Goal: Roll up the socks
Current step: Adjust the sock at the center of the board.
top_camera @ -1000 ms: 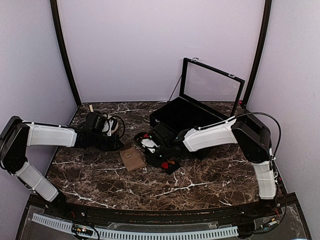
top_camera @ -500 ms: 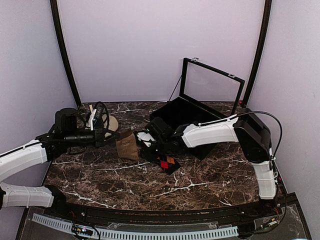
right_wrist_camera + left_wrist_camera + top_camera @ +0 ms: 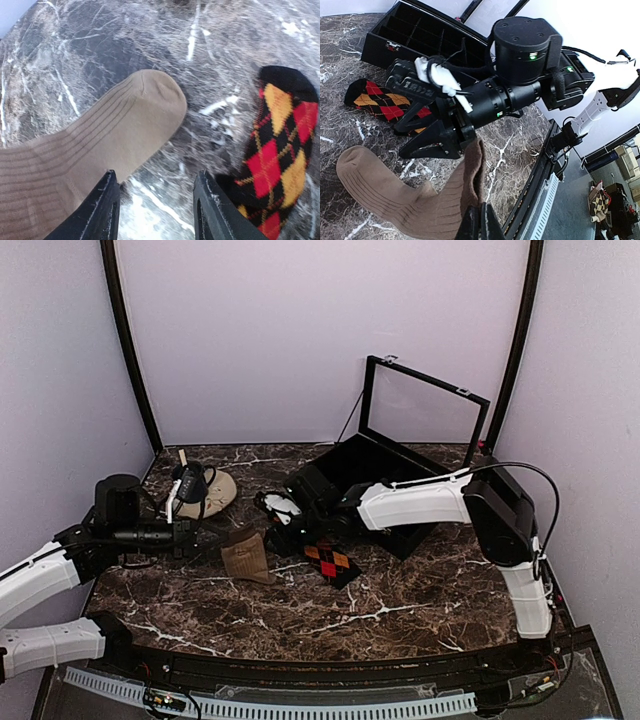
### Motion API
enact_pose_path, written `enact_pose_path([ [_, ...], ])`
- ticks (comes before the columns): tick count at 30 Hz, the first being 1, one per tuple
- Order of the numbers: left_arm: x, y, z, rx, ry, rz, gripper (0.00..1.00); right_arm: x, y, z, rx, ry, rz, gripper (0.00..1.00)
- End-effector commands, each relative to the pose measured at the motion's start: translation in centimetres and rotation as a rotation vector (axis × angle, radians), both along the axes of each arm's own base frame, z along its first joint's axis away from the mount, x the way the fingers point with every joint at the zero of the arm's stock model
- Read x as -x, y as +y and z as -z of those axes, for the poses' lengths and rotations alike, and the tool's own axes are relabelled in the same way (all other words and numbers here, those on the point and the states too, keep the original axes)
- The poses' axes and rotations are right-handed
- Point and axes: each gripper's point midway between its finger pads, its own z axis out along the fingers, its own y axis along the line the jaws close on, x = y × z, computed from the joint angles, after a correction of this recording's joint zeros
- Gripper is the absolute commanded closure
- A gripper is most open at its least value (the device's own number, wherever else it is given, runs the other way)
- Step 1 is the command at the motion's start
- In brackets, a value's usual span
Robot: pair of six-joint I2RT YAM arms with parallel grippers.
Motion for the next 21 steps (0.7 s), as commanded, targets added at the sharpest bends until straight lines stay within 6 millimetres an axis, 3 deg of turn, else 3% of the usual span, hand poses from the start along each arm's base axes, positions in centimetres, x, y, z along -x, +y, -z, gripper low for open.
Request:
enact_pose_path([
  [1,0.7,0.5,0.8,-0.016,0.027,0.0,1.0,1.0,2.1,0.5,-0.081,0.108,-0.042,0.54],
  [10,0.1,1.0,1.6,-0.062,0.043,-0.047,1.0,4.0,3.6,2.4,-0.139,0.29,-0.136,0.54],
  [21,-1.7,1.8,3.2,-0.126,0.069,-0.138,1.0,7.5,3.1,4.0,-0.176,0.453,-0.175,0.55],
])
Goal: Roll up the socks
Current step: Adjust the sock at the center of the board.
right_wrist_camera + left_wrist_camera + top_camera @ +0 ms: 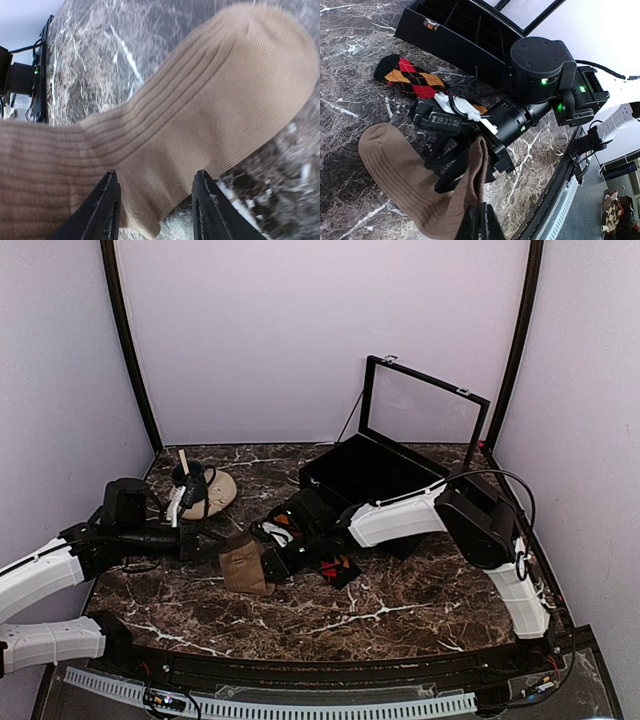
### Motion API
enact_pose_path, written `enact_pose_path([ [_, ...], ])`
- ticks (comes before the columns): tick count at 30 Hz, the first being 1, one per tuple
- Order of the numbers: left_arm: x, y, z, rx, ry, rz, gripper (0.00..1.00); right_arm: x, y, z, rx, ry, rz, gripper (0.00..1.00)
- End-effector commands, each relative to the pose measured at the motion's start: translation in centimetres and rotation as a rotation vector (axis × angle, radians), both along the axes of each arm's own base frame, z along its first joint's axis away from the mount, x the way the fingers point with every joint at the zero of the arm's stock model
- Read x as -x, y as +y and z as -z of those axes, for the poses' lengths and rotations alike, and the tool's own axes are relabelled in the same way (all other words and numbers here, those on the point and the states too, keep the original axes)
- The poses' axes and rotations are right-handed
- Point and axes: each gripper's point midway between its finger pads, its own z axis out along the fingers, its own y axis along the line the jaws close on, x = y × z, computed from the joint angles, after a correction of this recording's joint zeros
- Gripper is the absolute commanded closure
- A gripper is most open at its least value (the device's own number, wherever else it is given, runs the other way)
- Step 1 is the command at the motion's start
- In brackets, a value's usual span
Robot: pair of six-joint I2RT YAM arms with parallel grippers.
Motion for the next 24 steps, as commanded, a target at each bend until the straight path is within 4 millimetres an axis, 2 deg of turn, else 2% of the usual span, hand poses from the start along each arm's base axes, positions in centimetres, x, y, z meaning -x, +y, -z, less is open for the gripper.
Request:
enact_pose_path([
  [1,-0.9,0.4,0.4,-0.029,-0.008,-0.041,1.0,1.8,0.2,0.1,-0.041,0.076,-0.031,0.55],
  [7,-1.6,0.5,0.9,-0.047,-0.005,-0.06,1.0,2.9,-0.3,1.2,-0.027,0.116,-0.04,0.55],
  [15,-2.6,0.7,0.8,-0.061,-0.018,-0.092,1.0,3.0,-0.9,2.4,0.01,0.126,-0.026,0.55],
  [19,-2.8,0.5,0.7,-0.066,-0.018,-0.086,1.0,2.2,-1.2,1.7,0.014,0.082,0.002,0.55],
  [24,-2.5,0.3,0.2,-0.051,-0.015,-0.073,1.0,0.7,-1.3,-0.5,-0.006,0.037,0.051,0.54],
])
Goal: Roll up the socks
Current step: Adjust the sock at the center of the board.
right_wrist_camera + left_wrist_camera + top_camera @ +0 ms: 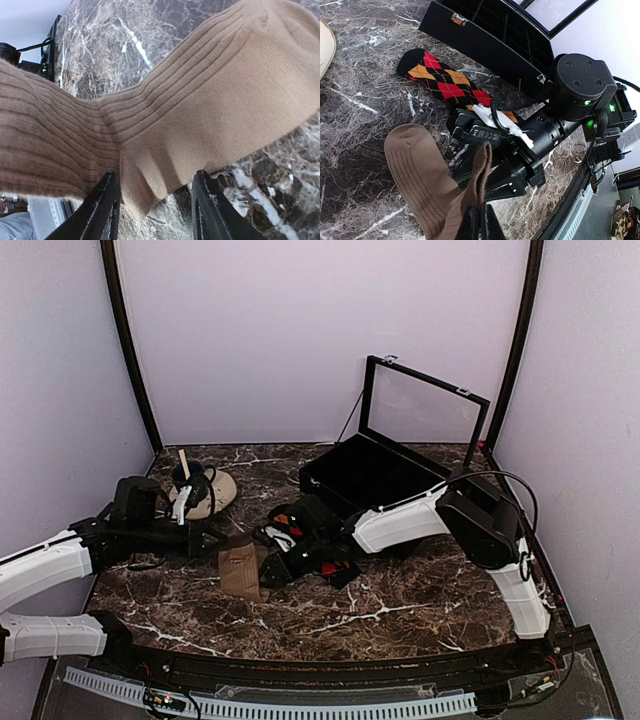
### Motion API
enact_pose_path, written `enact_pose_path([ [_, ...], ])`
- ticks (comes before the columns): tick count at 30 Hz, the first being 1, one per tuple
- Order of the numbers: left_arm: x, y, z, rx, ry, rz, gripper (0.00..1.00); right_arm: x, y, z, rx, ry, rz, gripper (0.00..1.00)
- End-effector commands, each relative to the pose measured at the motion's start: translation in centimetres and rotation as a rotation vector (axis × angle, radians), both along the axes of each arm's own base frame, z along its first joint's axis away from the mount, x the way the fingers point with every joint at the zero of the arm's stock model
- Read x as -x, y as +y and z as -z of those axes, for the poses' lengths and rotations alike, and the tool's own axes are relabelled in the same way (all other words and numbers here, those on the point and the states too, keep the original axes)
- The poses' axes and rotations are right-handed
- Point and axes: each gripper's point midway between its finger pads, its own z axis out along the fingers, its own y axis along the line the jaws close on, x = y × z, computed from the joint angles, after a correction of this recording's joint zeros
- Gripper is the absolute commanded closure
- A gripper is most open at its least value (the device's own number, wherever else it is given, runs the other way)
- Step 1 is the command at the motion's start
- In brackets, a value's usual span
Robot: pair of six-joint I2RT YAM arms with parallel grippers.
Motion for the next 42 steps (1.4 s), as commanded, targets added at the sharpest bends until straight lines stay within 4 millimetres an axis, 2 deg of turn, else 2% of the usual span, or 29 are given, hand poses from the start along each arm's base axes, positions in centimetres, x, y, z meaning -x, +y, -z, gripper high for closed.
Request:
enact_pose_path([
  [1,-0.3,-0.2,-2.2,0.03,-0.054,0.007,1.0,-1.0,-0.8,-1.4,0.022,-0.036,0.059,0.53],
  [6,0.2,-0.1,-2.7,0.047,-0.06,0.007,1.0,-1.2,-0.5,-3.2,-0.025,-0.032,0.084,0.45],
  [12,0.7,0.3,-3.0,0.045,-0.069,0.003,1.0,-1.0,-0.1,-4.3,-0.064,0.0,0.101,0.5],
  [18,1.0,0.5,-3.0,0.046,-0.071,0.002,1.0,-0.6,0.5,-5.0,-0.112,0.066,0.124,0.5],
  [21,1.1,0.5,-3.0,0.048,-0.074,0.0,1.0,-0.3,0.9,-5.7,-0.15,0.111,0.126,0.55],
  [24,1.0,0.5,-2.9,0.047,-0.075,-0.001,1.0,0.1,1.5,-5.9,-0.175,0.166,0.118,0.68],
  [29,0.7,0.3,-3.0,0.045,-0.079,0.002,1.0,0.6,2.1,-4.9,-0.156,0.207,0.109,0.78],
  [35,0.3,0.2,-3.1,0.049,-0.087,-0.004,1.0,0.9,2.4,-2.8,-0.104,0.261,0.1,0.97],
  [37,0.1,0.2,-3.1,0.048,-0.088,-0.006,1.0,0.9,2.6,-2.1,-0.09,0.277,0.093,1.0],
  [42,-0.1,0.3,-3.3,0.042,-0.094,-0.018,1.0,1.3,2.6,-0.7,-0.054,0.313,0.087,1.0],
])
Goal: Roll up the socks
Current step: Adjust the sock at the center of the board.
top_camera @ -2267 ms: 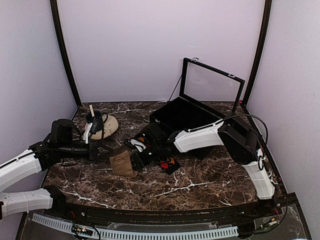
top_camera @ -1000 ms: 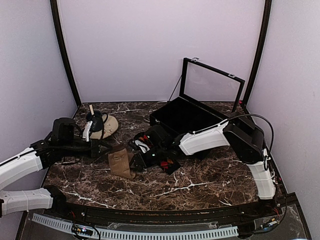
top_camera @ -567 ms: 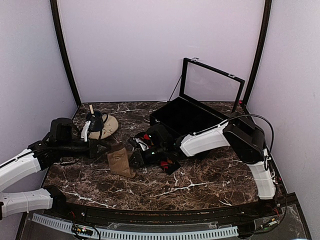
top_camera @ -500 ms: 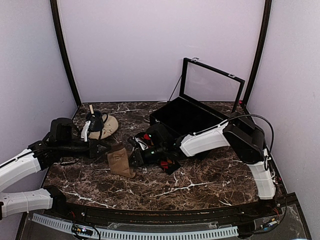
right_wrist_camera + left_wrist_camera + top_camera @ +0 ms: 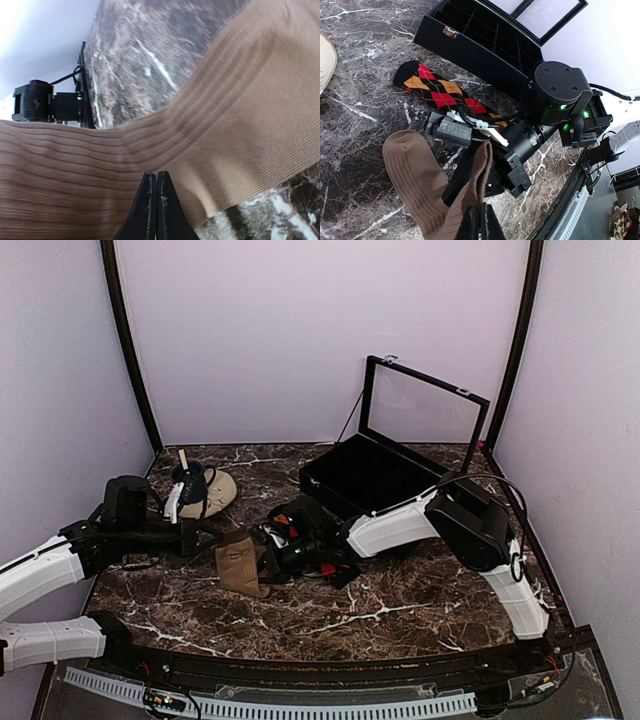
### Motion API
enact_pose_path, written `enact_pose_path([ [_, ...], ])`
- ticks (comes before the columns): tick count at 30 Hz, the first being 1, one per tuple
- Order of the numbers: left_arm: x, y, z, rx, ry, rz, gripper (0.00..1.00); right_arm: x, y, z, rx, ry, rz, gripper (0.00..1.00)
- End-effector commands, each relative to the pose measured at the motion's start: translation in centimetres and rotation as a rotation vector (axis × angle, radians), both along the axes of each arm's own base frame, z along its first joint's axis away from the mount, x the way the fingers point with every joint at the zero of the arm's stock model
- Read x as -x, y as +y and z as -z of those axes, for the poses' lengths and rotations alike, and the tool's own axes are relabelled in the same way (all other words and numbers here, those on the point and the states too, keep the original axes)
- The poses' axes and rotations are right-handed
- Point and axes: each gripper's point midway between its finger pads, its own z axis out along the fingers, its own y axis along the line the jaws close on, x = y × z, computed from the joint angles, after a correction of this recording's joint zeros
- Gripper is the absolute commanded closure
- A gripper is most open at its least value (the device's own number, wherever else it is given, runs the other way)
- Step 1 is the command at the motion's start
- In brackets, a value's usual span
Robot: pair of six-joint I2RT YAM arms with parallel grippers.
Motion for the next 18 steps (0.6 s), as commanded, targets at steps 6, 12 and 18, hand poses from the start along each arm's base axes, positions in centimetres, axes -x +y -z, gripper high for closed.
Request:
enact_pose_path([
  [6,-1.3,0.9,-1.3,-0.012,-0.055,-0.072,1.0,1.2,-0.2,2.5,0.049,0.073,-0.032,1.0],
  [12,-2.3,1.4,-1.1,-0.039,-0.062,-0.124,1.0,1.8,-1.0,3.8,0.09,0.09,-0.034,1.0],
  [18,-3.7,0.9,-0.3,-0.043,-0.048,-0.135,1.0,2.1,-2.0,5.6,0.154,0.104,-0.022,1.0],
])
